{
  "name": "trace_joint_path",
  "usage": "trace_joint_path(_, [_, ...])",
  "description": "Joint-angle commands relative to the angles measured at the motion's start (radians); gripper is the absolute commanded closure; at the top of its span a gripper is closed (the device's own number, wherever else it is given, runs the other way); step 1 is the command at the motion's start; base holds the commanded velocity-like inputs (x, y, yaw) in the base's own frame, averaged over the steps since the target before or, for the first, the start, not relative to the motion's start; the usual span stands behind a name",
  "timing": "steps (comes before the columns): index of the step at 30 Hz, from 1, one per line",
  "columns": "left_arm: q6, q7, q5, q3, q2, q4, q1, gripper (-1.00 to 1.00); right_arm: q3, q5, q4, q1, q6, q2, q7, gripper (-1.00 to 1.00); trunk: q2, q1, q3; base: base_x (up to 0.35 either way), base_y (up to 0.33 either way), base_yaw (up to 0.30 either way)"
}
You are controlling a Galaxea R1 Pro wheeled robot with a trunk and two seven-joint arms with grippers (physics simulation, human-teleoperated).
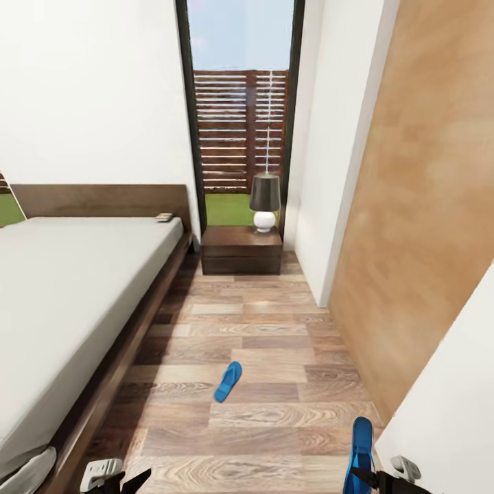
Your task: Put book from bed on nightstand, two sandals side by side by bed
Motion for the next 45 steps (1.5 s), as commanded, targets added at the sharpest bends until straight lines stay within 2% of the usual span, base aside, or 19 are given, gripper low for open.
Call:
trace_joint_path(1, [0.009, -0.001, 0.008, 0.000, 0.000, -0.001, 0.000, -1.00, -0.009, 0.004, -0.001, -0.001, 0.011, 0.000, 0.005, 1.00, 0.000, 0.001, -0.001, 0.326, -0.002, 0.000])
trace_joint_path(12, [0.010, -0.001, 0.010, 0.001, 0.000, -0.001, 0.000, -1.00, -0.009, 0.004, -0.001, -0.001, 0.011, 0.000, 0.005, 1.00, 0.000, 0.001, -0.001, 0.270, 0.000, 0.000])
trace_joint_path(45, [0.010, -0.003, 0.011, 0.001, 0.000, -0.001, 0.000, -1.00, -0.009, 0.004, -0.001, -0.001, 0.011, 0.000, 0.006, 1.00, 0.000, 0.001, -0.001, 0.006, 0.000, 0.000])
